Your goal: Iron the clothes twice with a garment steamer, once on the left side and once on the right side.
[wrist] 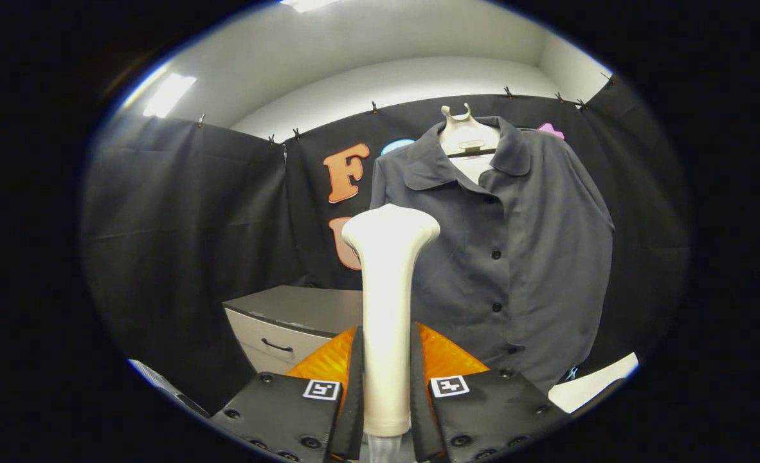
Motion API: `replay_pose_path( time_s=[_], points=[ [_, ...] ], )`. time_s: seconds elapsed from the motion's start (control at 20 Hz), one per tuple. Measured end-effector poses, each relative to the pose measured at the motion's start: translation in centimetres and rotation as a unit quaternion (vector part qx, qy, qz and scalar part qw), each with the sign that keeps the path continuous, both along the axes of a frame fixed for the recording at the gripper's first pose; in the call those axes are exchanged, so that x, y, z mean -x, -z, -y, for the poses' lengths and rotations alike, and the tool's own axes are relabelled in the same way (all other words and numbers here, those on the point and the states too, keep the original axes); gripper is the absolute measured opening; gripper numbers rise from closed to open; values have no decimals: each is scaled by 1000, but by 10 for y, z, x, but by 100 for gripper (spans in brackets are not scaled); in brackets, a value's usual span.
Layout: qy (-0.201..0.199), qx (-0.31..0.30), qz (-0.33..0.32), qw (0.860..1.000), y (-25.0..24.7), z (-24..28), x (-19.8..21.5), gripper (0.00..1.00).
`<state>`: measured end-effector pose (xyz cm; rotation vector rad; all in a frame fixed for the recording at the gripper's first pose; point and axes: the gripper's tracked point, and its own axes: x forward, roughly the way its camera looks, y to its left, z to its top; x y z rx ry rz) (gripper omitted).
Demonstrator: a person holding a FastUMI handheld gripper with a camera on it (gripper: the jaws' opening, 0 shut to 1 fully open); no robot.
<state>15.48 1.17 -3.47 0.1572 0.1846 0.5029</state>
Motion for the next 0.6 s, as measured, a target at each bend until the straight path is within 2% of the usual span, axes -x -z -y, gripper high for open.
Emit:
replay_pose_path(
  time_s=[0.25,0.6],
  points=[
    [41,29,17,999,16,10,-27,37],
    [68,28,23,997,20,9,-66,37]
  ],
)
